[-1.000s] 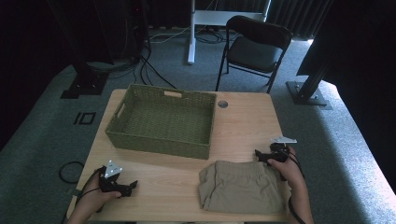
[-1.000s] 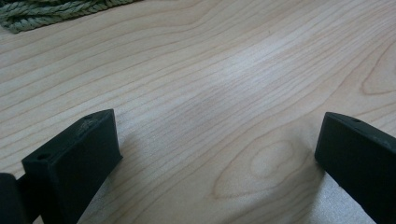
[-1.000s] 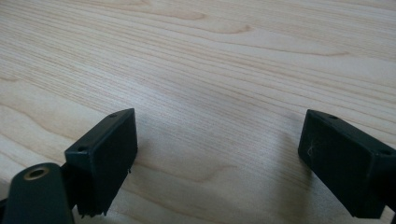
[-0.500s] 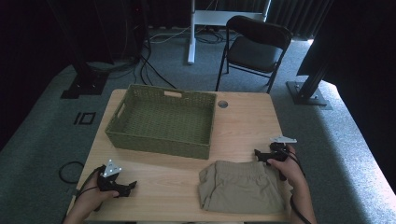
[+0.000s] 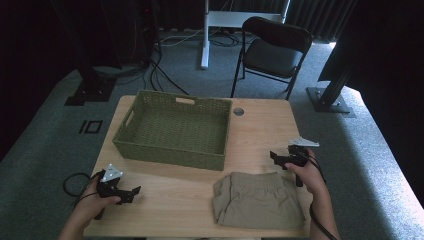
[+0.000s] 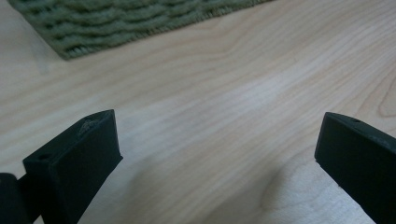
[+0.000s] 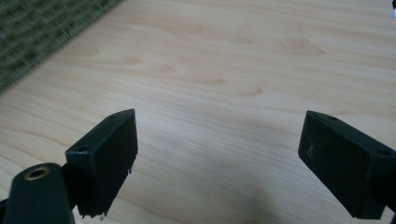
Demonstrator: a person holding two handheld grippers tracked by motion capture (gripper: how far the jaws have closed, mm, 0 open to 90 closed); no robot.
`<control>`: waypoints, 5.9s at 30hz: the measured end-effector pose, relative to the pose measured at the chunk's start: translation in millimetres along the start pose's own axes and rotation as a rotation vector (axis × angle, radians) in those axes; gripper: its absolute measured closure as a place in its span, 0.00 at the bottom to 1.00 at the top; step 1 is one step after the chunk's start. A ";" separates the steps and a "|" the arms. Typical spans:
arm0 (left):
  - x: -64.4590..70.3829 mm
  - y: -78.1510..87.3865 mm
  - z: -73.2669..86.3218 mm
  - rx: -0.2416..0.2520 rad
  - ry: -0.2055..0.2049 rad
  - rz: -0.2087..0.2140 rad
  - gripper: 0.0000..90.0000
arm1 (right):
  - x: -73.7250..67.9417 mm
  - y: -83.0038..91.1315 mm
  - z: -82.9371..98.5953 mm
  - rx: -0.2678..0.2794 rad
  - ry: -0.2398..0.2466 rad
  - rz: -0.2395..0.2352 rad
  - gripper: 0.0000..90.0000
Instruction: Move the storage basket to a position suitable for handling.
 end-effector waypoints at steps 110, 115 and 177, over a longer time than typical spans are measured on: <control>-61.9 14.0 -91.9 0.206 0.312 -0.148 0.92 | -173.8 -1.0 -80.4 0.059 0.144 -0.099 0.76; -57.9 13.0 -93.4 0.198 0.313 -0.157 0.92 | -171.1 0.2 -79.9 0.056 0.147 -0.090 0.76; 32.5 -37.0 -160.1 0.177 0.233 -0.062 0.89 | -60.3 29.1 -62.8 0.046 0.046 0.051 0.84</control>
Point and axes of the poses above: each handheld gripper's, and its own axes: y roughly backward along the jaws, z roughly out of its underside, x roughly to its right, the point moved 5 cm from there along -y, roughly forward along the jaws, and after that the axes turned 8 degrees about -x, right-handed, at the moved point
